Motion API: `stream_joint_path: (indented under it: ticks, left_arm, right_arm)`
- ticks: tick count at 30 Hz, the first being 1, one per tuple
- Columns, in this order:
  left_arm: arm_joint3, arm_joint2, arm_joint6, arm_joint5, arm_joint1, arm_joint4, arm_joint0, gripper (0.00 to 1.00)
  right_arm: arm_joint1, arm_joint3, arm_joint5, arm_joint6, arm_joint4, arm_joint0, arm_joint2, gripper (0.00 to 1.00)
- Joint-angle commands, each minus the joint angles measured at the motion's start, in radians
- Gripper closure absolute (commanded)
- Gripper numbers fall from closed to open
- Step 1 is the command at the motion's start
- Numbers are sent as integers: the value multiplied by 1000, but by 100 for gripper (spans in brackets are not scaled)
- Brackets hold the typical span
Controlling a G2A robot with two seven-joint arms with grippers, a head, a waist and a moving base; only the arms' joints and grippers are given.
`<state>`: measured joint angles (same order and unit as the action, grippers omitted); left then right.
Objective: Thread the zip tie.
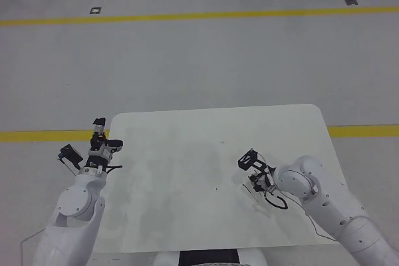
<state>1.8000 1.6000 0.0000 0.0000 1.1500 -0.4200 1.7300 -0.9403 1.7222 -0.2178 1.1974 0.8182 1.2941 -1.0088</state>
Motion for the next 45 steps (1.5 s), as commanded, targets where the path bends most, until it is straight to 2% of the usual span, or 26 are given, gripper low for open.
stream_joint_path:
  ticks: [1, 8, 13, 16, 19, 34, 39, 41, 45]
  left_arm:
    - [0, 0, 0, 0, 0, 0, 0, 0]
    - [0, 0, 0, 0, 0, 0, 0, 0]
    - [0, 0, 0, 0, 0, 0, 0, 0]
    - [0, 0, 0, 0, 0, 0, 0, 0]
    - [0, 0, 0, 0, 0, 0, 0, 0]
    - [0, 0, 0, 0, 0, 0, 0, 0]
    - [-5, -8, -1, 4, 1, 3, -4, 0]
    - [-1, -27, -8, 15, 3, 19, -8, 0]
    - [12, -85, -23, 29, 9, 41, -21, 0]
  right_arm:
    - [4, 15, 0, 2, -6, 7, -16, 100]
    - [24, 82, -19, -22, -110, 56, -133, 100]
    - [39, 89, -76, -92, -295, 115, -256, 100]
    - [46, 72, -115, -120, -387, 144, -310, 100]
    - [50, 65, -122, -133, -487, 161, -340, 100]
    - [51, 62, -122, -128, -510, 162, -343, 100]
    - [43, 48, -84, -254, -550, 194, -332, 100]
    - [38, 32, -70, -336, -605, 215, -336, 100]
    - [30, 6, -81, -438, -680, 245, -338, 100]
